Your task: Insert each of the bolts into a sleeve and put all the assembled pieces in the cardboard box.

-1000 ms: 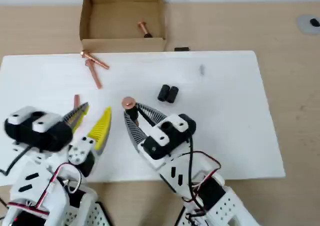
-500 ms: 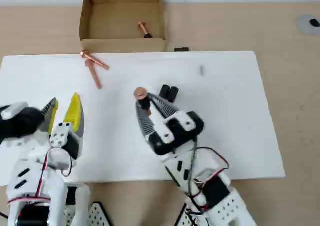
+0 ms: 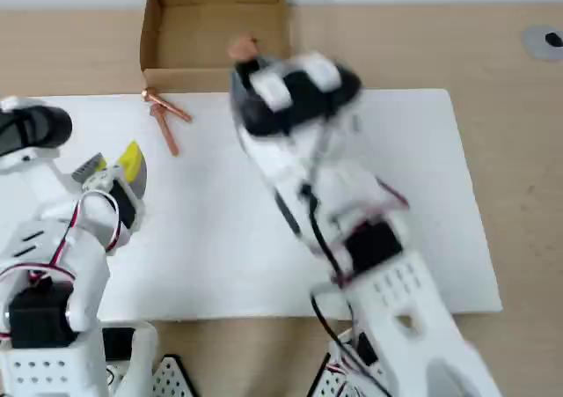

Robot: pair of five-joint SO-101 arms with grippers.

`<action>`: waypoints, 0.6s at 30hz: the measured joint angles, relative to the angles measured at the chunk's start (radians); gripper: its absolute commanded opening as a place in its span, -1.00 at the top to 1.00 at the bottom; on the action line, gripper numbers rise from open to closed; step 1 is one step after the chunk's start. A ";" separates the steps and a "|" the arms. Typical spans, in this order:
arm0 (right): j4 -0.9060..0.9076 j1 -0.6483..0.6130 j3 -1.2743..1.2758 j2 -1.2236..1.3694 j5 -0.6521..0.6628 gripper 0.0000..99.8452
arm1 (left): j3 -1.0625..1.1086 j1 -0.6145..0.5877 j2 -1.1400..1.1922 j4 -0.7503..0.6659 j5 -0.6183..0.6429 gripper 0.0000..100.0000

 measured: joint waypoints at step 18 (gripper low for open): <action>0.000 0.017 -1.040 1.048 0.146 0.98 | 0.282 -0.420 0.023 -0.034 -0.199 0.67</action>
